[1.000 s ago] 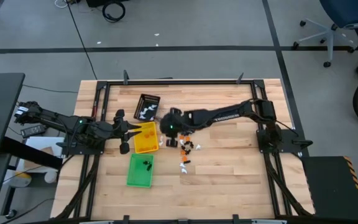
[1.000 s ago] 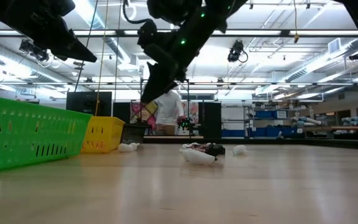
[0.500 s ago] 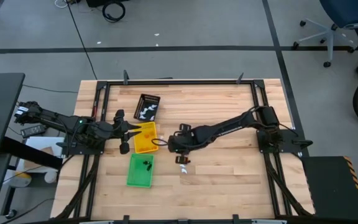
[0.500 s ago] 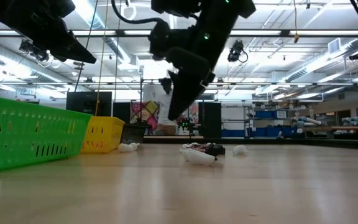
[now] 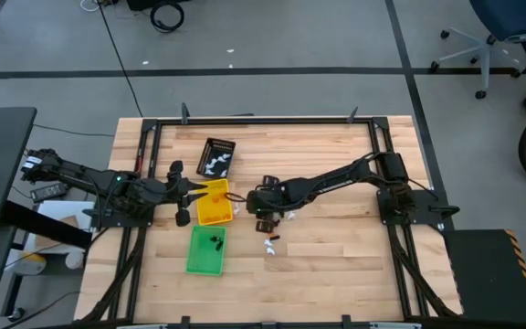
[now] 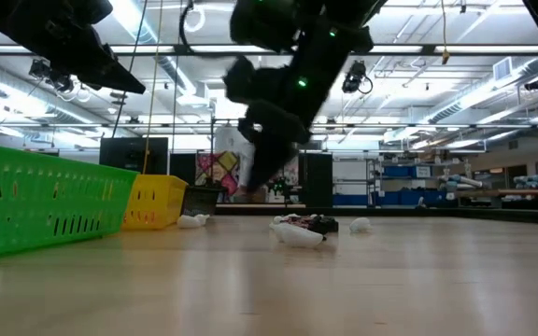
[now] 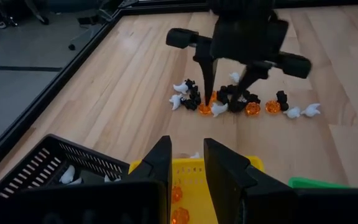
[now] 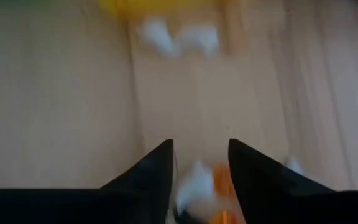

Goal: Sort Halloween decoration
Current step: Put the white ghost plush toy into the black basket

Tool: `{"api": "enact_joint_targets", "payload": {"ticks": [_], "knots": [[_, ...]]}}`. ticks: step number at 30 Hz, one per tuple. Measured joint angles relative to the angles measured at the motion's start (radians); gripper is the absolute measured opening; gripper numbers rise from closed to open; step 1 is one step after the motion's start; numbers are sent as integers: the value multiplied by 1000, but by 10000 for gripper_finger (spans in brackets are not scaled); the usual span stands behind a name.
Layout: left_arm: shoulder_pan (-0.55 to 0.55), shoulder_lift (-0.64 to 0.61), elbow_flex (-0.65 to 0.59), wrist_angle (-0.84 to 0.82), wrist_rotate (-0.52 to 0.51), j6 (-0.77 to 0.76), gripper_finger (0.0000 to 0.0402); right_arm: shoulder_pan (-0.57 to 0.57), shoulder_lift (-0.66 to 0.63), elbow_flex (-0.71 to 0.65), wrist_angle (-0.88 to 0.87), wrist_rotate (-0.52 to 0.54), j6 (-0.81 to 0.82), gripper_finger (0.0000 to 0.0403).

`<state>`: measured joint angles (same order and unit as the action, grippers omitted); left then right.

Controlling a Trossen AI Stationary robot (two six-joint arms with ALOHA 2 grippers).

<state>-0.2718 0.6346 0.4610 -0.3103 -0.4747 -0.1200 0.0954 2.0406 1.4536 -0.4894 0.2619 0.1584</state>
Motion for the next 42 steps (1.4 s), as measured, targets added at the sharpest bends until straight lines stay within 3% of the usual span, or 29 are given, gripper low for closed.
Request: {"api": "enact_joint_targets", "payload": {"ticks": [12, 20, 25, 33, 42], "knots": [[0, 0, 0, 1, 0, 0, 69, -66, 36, -143, 558, -64, -168, 225], [0, 0, 0, 6, 0, -7, 69, -120, 53, -213, 718, -159, -181, 253], [0, 0, 0, 8, 0, 0, 69, -131, 138, -209, 871, -203, -219, 263], [0, 0, 0, 4, 0, 0, 69, -137, 153, -211, 812, -204, -192, 249], [0, 0, 0, 4, 0, -8, 69, -141, 153, -210, 859, -214, -211, 215]]}}
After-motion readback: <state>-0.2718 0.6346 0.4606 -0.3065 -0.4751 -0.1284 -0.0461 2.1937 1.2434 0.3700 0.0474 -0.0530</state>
